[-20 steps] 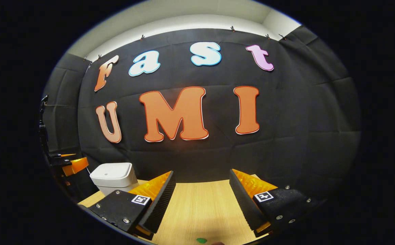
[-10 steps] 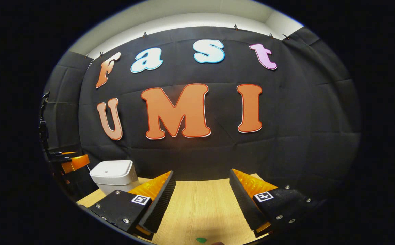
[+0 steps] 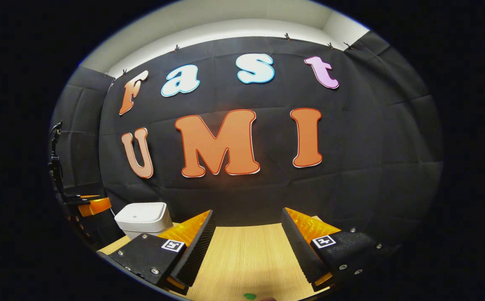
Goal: Press the lid of the desktop garbage bin to open it, pick up the crumpled paper on the desktop and throw it into the bin, then pick up the pop can on the desktop and drop it into the bin, and finally close the garbage bin lid.
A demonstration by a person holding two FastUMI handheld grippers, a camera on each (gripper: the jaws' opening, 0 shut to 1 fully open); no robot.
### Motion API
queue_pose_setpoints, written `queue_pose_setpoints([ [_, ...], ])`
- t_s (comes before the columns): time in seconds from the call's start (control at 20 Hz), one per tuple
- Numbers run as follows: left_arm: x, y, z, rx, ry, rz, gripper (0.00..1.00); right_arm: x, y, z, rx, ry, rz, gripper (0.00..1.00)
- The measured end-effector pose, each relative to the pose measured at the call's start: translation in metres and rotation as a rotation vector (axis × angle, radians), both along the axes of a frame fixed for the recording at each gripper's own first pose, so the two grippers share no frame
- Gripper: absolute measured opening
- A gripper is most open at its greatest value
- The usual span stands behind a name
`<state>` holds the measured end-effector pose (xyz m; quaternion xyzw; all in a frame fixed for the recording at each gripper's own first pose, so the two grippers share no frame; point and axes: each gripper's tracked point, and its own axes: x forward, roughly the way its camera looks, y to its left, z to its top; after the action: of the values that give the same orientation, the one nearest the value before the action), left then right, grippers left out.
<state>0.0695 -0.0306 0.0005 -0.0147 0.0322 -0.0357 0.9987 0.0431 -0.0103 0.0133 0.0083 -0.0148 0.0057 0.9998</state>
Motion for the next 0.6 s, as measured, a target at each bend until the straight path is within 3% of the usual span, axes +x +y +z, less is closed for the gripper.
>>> queue_pose_setpoints([
  [0.05, 0.001, 0.002, -0.002, -0.002, 0.009, 0.008, 0.53, 0.000, 0.000, 0.000, 0.005, 0.002, -0.001, 0.95],
  [0.2, 0.001, 0.011, -0.003, -0.032, 0.017, 0.030, 0.16, -0.001, -0.004, 0.002, 0.004, -0.001, -0.009, 0.95],
  [0.3, 0.001, 0.014, -0.006, -0.014, 0.037, 0.026, 0.00, -0.001, -0.006, 0.002, 0.003, 0.000, -0.010, 1.00],
  [0.6, 0.014, 0.021, -0.006, 0.024, 0.104, 0.004, 0.00, -0.001, -0.008, 0.002, 0.001, 0.002, -0.011, 0.95],
])
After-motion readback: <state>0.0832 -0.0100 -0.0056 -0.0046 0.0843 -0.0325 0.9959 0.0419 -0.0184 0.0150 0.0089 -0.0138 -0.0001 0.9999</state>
